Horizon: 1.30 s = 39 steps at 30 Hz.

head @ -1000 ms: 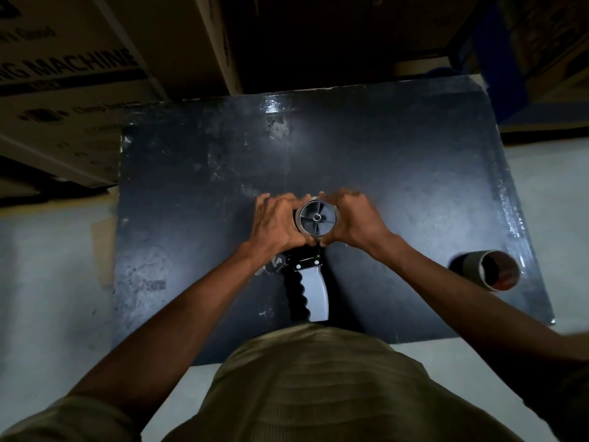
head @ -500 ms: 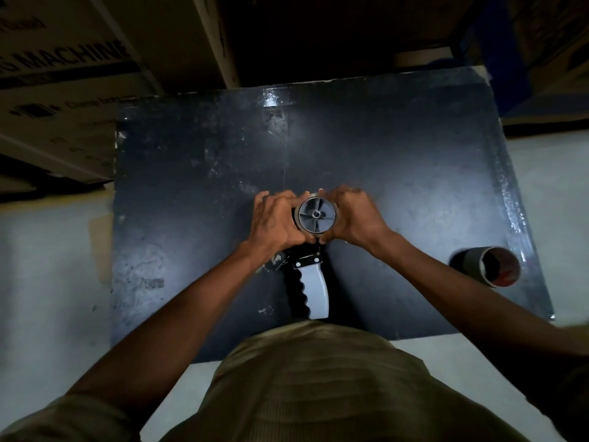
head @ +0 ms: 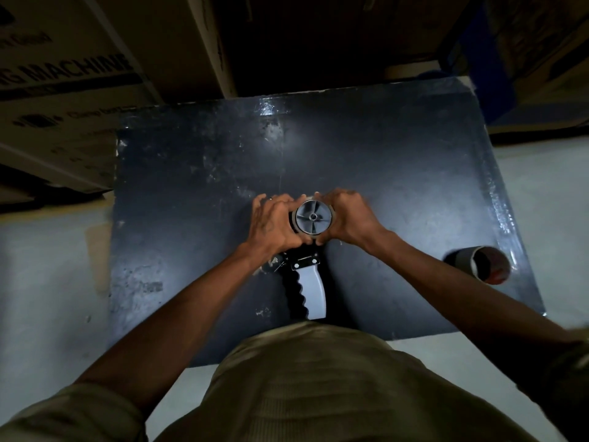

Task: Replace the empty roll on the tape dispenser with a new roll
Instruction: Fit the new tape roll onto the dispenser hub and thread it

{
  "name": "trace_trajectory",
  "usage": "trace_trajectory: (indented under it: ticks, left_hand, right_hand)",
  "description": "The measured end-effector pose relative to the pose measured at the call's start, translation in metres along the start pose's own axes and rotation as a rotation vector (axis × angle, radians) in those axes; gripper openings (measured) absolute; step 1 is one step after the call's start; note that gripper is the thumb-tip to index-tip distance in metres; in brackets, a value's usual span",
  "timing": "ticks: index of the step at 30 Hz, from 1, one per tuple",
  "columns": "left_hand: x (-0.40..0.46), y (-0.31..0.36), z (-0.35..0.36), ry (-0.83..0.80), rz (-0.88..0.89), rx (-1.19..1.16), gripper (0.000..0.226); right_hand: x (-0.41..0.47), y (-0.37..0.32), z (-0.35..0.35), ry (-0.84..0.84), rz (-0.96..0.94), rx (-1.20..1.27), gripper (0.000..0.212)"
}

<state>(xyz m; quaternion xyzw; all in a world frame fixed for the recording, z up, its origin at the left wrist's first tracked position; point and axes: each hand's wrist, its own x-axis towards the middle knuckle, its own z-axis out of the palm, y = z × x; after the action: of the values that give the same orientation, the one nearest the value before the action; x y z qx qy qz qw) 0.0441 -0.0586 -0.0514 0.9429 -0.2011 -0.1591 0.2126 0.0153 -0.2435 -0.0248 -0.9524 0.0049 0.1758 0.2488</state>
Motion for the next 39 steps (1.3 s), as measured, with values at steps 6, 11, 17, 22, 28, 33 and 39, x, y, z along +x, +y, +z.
trace_trajectory:
  ticks: [6, 11, 17, 22, 28, 33, 39]
  left_hand:
    - [-0.015, -0.001, 0.01, 0.038, 0.004, 0.062, 0.096]
    - [-0.029, -0.008, 0.014, 0.126, -0.004, 0.041, 0.107]
    - [-0.042, -0.028, 0.006, 0.229, -0.055, 0.053, 0.055]
    - [-0.043, -0.023, 0.012, 0.188, -0.058, 0.057, 0.032]
    - [-0.047, -0.019, 0.014, 0.187, -0.062, 0.044, 0.017]
    - [-0.053, -0.018, 0.014, 0.206, -0.038, 0.035, 0.016]
    - [-0.055, -0.019, 0.012, 0.205, -0.025, 0.013, 0.014]
  right_hand:
    - [0.0, -0.009, -0.002, -0.029, 0.007, -0.037, 0.098]
    - [-0.006, -0.012, 0.003, -0.018, 0.015, -0.034, 0.103]
    - [-0.039, -0.01, 0.017, 0.066, 0.046, 0.101, 0.11]
    - [-0.081, -0.018, 0.037, 0.214, 0.189, 0.408, 0.08]
    - [-0.108, -0.022, 0.081, -0.016, 0.386, 0.791, 0.047]
    - [-0.117, -0.036, 0.103, -0.143, 0.438, 0.969, 0.028]
    - [-0.111, -0.043, 0.132, -0.002, 0.489, 1.117, 0.033]
